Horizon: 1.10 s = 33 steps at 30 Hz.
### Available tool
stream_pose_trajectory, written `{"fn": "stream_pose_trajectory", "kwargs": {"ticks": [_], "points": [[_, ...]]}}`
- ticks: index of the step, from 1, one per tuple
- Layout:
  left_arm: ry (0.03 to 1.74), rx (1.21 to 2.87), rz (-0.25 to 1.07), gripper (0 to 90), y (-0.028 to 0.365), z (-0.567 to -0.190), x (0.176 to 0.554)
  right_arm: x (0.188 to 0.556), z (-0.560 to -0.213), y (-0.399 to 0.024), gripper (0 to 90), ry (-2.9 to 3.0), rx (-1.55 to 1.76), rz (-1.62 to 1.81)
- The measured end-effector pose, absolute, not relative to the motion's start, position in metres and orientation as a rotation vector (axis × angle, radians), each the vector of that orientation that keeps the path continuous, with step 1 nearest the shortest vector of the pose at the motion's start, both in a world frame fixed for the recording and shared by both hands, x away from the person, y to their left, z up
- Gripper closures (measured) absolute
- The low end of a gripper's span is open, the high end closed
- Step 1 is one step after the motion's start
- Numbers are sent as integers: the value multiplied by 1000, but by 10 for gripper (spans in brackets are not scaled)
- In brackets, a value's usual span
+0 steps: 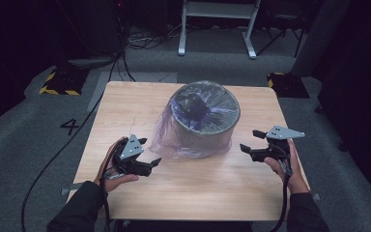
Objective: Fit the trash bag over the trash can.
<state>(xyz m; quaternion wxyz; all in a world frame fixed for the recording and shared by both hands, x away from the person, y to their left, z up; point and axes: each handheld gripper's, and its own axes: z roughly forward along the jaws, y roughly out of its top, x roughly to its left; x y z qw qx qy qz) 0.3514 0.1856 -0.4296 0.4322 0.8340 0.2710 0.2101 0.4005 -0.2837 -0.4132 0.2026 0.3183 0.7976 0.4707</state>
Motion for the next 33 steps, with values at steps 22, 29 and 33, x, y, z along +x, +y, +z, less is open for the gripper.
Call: {"fn": "stream_pose_trajectory", "kwargs": {"ticks": [22, 29, 33], "points": [[821, 2235, 394, 156, 205, -496, 342, 398, -319, -247, 169, 2161, 643, 1379], [819, 2233, 373, 154, 203, -503, 344, 420, -305, -217, 176, 2218, 625, 1369], [832, 2224, 345, 150, 204, -504, 346, 433, -306, -201, 178, 2279, 634, 1326]]}}
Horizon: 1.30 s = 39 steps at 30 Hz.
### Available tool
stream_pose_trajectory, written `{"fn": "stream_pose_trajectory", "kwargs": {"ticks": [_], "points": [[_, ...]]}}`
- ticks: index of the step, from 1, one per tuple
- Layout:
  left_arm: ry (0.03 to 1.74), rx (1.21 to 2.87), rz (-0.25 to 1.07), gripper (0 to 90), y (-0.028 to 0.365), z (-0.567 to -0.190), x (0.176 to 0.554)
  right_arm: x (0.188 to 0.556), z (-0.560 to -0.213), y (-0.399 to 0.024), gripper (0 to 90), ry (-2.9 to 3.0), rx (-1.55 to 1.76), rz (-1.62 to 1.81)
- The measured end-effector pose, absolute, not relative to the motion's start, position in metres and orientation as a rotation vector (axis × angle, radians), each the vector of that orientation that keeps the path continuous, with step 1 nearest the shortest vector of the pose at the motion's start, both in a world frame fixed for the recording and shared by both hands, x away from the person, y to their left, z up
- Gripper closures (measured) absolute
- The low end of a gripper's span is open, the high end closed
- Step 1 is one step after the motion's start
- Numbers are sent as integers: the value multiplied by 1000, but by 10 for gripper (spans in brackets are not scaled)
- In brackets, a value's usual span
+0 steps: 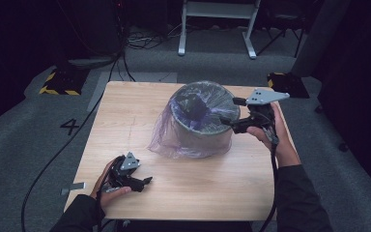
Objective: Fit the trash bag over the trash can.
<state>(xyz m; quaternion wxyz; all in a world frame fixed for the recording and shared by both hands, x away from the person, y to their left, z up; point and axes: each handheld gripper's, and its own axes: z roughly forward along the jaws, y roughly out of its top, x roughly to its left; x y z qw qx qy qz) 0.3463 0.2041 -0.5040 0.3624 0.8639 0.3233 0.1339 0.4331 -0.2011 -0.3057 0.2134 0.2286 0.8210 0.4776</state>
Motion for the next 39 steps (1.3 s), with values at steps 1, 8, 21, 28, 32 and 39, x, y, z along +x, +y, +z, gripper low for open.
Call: {"fn": "stream_pose_trajectory", "kwargs": {"ticks": [1, 8, 21, 28, 32, 39], "points": [[833, 2224, 343, 148, 204, -504, 346, 436, -306, -197, 178, 2293, 635, 1310], [834, 2224, 343, 147, 204, -504, 347, 449, -315, -175, 179, 2395, 656, 1226], [827, 2227, 340, 146, 204, -504, 347, 462, -331, -159, 172, 2487, 772, 1068], [819, 2229, 337, 146, 204, -504, 347, 466, -336, -159, 149, 2522, 817, 1034], [815, 2231, 336, 146, 204, -504, 347, 467, -336, -159, 157, 2546, 839, 1004], [814, 2231, 336, 146, 203, -504, 347, 462, -333, -160, 165, 2498, 809, 1036]]}}
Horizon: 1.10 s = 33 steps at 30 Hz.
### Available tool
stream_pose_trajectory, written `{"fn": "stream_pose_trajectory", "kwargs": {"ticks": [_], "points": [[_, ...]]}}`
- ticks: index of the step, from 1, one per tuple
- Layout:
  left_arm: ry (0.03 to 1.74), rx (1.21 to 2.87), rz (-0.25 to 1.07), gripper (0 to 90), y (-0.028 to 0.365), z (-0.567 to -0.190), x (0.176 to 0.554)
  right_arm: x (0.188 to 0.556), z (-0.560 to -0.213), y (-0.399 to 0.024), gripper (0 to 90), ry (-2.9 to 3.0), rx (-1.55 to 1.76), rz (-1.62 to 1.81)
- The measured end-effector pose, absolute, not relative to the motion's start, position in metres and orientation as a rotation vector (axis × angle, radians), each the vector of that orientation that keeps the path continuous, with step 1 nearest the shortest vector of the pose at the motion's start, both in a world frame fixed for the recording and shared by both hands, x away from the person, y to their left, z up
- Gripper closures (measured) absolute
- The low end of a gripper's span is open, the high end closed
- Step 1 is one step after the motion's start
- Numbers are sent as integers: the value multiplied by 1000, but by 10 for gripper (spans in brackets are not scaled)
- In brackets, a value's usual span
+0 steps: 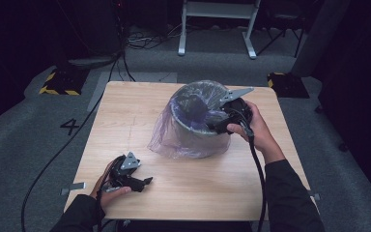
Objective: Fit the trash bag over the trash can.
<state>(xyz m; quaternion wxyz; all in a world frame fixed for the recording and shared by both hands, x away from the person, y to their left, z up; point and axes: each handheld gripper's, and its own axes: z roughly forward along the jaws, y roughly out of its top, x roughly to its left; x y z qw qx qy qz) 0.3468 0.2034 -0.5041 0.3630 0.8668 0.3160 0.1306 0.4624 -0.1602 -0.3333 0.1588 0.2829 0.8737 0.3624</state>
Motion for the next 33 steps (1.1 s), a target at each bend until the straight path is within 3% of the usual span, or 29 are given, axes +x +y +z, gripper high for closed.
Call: {"fn": "stream_pose_trajectory", "kwargs": {"ticks": [18, 28, 33], "points": [[812, 2232, 336, 145, 203, -504, 347, 401, -315, -211, 167, 2229, 748, 1266], [808, 2233, 328, 141, 203, -504, 347, 372, -346, -245, 163, 2206, 766, 1217], [809, 2233, 328, 141, 203, -504, 347, 367, -379, -258, 163, 2223, 817, 1166]]}}
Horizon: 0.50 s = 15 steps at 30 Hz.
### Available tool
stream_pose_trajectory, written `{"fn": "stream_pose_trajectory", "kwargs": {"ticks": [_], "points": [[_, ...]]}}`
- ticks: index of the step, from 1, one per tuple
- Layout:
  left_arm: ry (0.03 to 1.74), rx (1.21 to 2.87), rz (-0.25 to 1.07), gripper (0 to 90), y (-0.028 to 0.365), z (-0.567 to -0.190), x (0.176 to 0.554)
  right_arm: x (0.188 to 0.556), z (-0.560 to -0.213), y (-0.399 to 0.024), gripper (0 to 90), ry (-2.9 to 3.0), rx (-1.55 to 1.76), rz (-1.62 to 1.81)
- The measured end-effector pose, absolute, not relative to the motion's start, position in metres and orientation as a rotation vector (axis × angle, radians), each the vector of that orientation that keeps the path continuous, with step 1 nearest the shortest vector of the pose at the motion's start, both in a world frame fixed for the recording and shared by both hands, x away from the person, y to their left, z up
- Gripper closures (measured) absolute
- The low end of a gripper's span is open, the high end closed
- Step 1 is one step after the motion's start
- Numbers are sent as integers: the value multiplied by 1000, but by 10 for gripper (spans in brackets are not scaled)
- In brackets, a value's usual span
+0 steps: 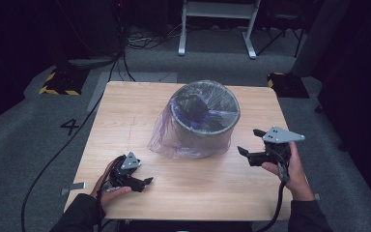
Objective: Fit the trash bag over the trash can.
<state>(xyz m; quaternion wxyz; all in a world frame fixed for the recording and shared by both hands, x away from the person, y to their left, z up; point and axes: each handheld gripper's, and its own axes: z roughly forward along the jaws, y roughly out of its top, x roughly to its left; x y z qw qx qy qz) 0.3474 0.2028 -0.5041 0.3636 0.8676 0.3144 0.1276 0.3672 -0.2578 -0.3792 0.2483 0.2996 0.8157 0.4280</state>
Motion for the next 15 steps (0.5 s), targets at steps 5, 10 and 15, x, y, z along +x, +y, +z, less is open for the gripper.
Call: {"fn": "stream_pose_trajectory", "kwargs": {"ticks": [5, 10, 15], "points": [[808, 2233, 327, 141, 203, -504, 347, 362, -416, -267, 163, 2261, 879, 1139], [802, 2234, 324, 141, 202, -504, 348, 356, -457, -279, 165, 2314, 963, 1037], [792, 2236, 322, 141, 202, -504, 348, 350, -484, -289, 169, 2341, 1038, 967]]}}
